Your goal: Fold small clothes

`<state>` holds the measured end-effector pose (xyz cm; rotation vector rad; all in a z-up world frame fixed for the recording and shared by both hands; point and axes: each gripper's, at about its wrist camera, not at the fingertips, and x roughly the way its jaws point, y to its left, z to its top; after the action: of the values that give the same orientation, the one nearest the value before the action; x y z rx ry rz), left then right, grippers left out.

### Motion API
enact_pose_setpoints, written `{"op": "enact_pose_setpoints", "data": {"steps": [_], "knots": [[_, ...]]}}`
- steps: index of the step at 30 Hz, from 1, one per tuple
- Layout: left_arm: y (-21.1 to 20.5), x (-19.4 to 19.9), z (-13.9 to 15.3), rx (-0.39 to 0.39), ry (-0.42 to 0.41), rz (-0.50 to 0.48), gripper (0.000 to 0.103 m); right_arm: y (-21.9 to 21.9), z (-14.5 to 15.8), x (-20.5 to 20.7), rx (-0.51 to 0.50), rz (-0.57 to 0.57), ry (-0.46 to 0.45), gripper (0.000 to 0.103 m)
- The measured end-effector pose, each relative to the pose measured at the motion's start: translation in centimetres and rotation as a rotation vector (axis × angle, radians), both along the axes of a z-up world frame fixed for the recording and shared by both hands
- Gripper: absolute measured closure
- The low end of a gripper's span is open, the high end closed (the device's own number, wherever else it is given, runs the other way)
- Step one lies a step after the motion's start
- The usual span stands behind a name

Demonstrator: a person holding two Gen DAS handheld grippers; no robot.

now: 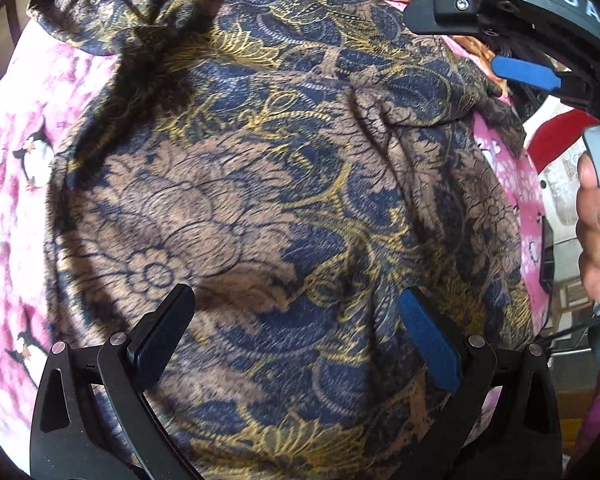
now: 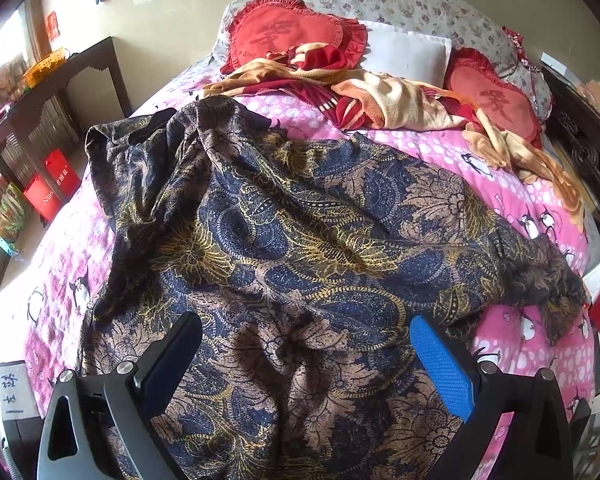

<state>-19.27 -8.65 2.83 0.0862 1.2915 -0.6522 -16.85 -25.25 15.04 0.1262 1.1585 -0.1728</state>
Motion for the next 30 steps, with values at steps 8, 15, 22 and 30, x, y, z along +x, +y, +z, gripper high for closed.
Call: {"op": "enact_pose_setpoints", "data": {"steps": [8,15,22,30], "knots": [[4.3,0.4,1.0,-0.002,0.014,0.081,0.001,0.4,-0.4,0.8,0.036,0.001,-0.004,0.0],[6.1,0.9,0.9,0.004,0.014,0.146,0.001,1.4,-0.6,1.9,0.058,0.014,-0.003,0.0],[5.5,0.7,1.1,0.005,0.003,0.12,0.001,2.5,-0.3,2.0,0.036,0.046,0.005,0.0],[5.9,0.9,1.3,0.007,-0.007,0.137,0.001,2.2,-0.6,1.9,0.045,0.033,0.01,0.0]]}}
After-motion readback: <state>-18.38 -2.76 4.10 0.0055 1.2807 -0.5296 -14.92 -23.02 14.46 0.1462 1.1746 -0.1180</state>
